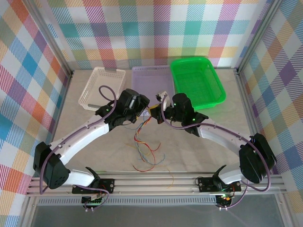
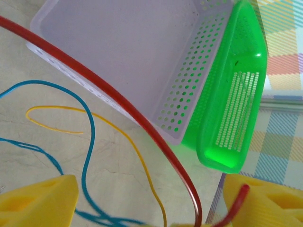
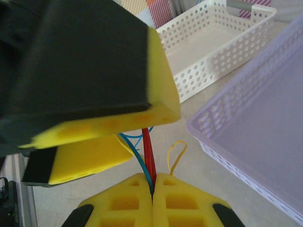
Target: Untangle the cables
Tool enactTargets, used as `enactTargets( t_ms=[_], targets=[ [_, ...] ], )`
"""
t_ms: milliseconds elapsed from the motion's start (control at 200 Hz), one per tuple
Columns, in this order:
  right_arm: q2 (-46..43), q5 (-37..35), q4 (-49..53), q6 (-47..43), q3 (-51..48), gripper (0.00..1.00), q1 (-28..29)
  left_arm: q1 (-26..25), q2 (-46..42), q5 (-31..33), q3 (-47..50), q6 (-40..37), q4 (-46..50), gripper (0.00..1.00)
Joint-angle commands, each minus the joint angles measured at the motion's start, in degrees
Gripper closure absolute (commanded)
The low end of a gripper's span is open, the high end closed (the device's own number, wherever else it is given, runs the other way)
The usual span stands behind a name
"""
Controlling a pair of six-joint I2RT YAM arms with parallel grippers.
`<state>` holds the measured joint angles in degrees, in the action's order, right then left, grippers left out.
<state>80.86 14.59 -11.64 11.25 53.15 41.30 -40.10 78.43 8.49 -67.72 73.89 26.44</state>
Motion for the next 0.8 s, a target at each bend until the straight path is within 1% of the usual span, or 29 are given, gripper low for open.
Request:
enactTargets(
  t_ms=[0, 105, 170, 315, 460, 690, 735, 795],
  targets=[
    [0.4, 1.1, -4.0, -1.2, -0.3, 1.00, 0.8, -0.7, 0.8, 1.8, -1.2, 0.8, -2.1, 0.27],
    [0.8, 1.3, -4.3, -1.5, -0.6, 1.00, 1.0, -0.6, 1.4, 2.0, -1.3, 0.7, -3.0, 0.36],
    [0.8, 1.6, -4.7, -1.6, -0.9, 1.00, 1.1, -0.7, 1.3, 2.5, -1.3, 0.6, -3.2, 0.45],
    [0.9, 2.5, -5.0, -1.9, -1.2, 1.00, 1.2, -0.7, 1.3, 4.3, -1.7, 0.2, -3.3, 0.57],
    [0.7, 2.7, -5.4, -2.2, -1.6, 1.00, 1.2, -0.7, 2.2, 4.4, -2.4, -0.1, -3.3, 0.70],
    [-0.1, 3.0, -5.8, -2.5, -2.2, 1.00, 1.2, -0.7, 3.2, 4.5, -2.2, 0.0, -4.0, 0.82],
    [-0.2, 2.9, -5.7, -2.5, -2.2, 1.00, 1.2, -0.6, 3.4, 4.4, -2.5, -0.1, -4.0, 0.87],
    [-0.4, 2.9, -5.9, -2.5, -2.4, 1.00, 1.3, -0.6, 3.6, 4.4, -2.7, -0.3, -3.9, 0.97]
  ],
)
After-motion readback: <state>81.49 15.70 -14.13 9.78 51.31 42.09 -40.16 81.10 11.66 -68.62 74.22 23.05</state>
